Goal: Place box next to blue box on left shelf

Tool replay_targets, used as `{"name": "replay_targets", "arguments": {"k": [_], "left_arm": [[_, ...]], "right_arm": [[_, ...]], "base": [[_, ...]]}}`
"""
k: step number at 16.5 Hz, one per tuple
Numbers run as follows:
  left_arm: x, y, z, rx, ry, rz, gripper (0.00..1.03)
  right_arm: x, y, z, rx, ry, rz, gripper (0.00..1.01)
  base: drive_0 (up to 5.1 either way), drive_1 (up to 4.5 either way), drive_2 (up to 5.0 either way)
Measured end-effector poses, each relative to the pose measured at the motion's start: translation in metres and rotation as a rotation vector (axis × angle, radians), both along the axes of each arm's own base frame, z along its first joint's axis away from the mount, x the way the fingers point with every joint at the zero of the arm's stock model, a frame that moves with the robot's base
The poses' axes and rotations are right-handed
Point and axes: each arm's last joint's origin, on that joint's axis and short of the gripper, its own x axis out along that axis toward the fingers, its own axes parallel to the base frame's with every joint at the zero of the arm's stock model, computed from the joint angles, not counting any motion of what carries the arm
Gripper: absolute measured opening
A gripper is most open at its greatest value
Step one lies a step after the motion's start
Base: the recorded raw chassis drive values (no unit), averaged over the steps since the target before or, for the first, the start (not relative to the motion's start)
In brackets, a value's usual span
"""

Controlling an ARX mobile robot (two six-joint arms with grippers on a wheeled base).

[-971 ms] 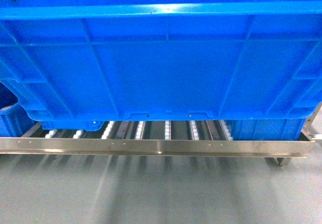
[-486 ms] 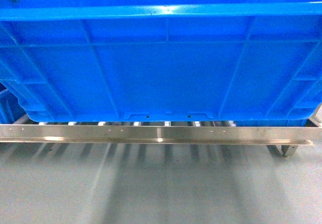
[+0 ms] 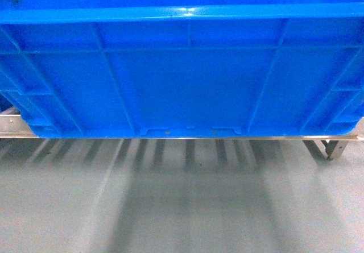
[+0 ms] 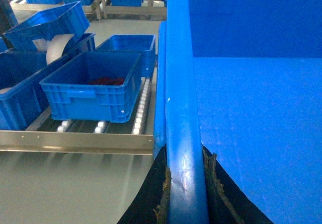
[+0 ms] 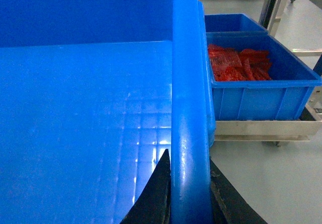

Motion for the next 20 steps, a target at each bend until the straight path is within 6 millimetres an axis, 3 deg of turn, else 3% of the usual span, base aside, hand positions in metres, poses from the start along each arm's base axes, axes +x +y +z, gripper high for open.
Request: {"name": "replay_targets", "arguments": {"k": [20], "left_arm": [[-0.0001,0.0000,-0.0003,0.000,0.001,0.000,0.11]], "right_arm": [[0.0000,0.0000,-0.0007,0.000,0.001,0.000,0.09]], "base": [[0.0,0.00,0.0]]}}
